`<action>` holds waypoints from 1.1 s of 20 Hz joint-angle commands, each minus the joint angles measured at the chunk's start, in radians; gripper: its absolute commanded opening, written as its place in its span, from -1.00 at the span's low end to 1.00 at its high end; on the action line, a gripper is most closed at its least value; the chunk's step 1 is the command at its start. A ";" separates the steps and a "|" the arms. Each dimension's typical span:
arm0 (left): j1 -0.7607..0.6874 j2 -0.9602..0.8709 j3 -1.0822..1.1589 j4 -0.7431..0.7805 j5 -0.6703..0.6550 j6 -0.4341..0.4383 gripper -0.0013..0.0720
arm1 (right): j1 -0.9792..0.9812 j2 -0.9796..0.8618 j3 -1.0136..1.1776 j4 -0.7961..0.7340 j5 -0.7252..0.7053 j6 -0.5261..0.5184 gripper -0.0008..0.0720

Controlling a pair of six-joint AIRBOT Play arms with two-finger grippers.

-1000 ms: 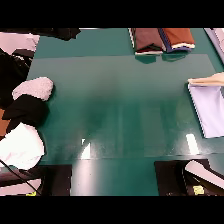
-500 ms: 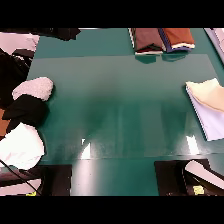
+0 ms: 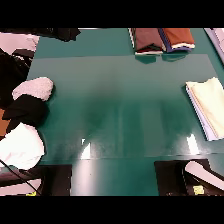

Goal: Fold the shirts.

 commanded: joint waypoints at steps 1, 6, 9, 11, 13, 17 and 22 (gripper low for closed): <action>0.000 0.000 0.000 0.000 -0.002 0.000 -0.90 | 0.170 0.000 0.100 0.214 -0.003 0.006 0.73; 0.000 0.000 0.000 0.003 0.003 0.000 -0.90 | 0.598 -0.010 0.113 0.275 -0.072 0.005 0.73; 0.000 0.000 0.000 0.002 0.017 0.000 -0.90 | 0.814 -0.034 0.114 0.275 -0.110 0.004 0.14; 0.000 0.000 0.000 0.002 0.041 0.000 -0.90 | 0.918 -0.049 0.113 0.275 -0.118 -0.026 -0.48; 0.000 0.000 0.000 0.002 0.053 0.000 -0.90 | 0.988 -0.057 0.114 0.275 -0.117 -0.058 -0.94; 0.000 0.000 0.000 0.002 0.053 0.000 -0.90 | 1.033 -0.056 0.114 0.278 -0.120 -0.056 -0.94; 0.000 0.000 0.000 0.002 0.055 0.000 -0.90 | 1.023 -0.056 0.113 0.278 -0.098 -0.055 -0.94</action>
